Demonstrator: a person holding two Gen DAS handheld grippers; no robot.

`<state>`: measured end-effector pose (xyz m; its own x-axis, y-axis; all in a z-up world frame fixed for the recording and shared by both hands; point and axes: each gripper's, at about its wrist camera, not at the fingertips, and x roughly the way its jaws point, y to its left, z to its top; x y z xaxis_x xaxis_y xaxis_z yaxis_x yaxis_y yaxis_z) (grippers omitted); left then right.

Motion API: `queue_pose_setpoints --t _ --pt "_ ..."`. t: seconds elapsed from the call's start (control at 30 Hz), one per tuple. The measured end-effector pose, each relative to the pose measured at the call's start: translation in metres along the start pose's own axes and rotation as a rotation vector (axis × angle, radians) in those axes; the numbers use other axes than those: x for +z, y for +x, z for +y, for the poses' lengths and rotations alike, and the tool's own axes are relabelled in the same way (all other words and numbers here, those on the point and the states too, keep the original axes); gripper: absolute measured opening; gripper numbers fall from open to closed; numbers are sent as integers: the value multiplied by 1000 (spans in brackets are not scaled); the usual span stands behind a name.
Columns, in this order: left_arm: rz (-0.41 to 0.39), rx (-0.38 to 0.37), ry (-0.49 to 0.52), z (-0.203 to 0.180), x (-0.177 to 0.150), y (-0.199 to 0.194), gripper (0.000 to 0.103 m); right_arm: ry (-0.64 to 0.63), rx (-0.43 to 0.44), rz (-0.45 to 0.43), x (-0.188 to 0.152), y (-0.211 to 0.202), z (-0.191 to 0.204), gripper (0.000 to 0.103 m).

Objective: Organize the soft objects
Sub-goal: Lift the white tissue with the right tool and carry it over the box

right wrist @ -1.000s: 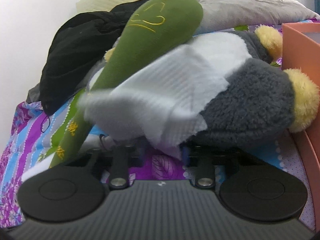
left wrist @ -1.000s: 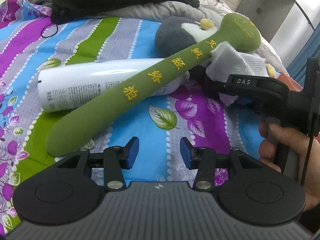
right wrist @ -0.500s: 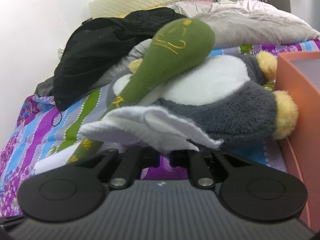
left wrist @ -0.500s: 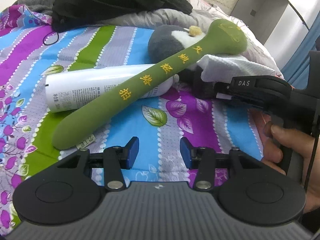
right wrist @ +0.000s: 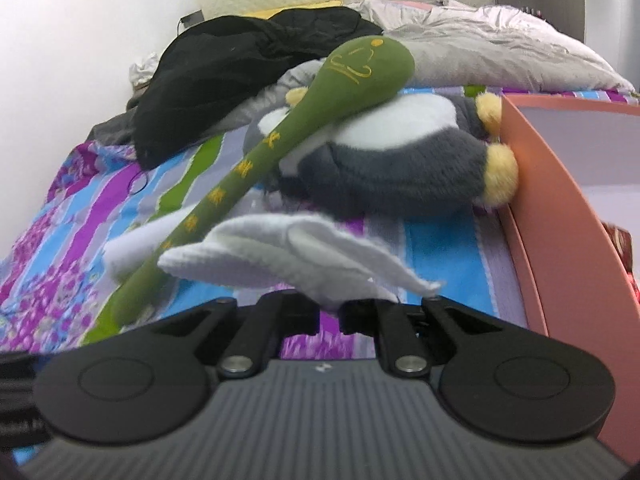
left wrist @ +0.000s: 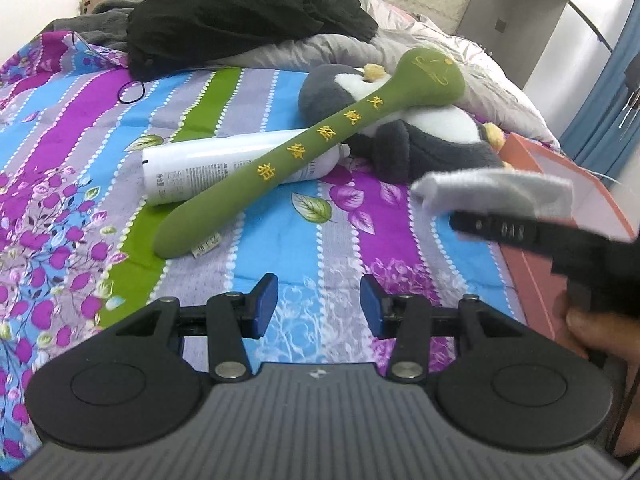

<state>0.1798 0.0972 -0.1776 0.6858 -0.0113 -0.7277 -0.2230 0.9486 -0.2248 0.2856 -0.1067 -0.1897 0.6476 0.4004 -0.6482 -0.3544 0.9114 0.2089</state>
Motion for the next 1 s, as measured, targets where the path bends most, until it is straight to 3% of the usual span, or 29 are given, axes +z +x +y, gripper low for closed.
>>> queue_pose_setpoints --t 0.37,0.73,1.0 --pt "-19 -27 32 -23 -18 -42 51 -26 -17 45 -35 -61 -2 12" --pt "3 -83 66 -46 -36 -70 51 -6 -47 61 -63 -114 -7 12" --pt "50 -115 71 -61 -39 -86 51 -36 -63 38 -66 -150 -8 12"
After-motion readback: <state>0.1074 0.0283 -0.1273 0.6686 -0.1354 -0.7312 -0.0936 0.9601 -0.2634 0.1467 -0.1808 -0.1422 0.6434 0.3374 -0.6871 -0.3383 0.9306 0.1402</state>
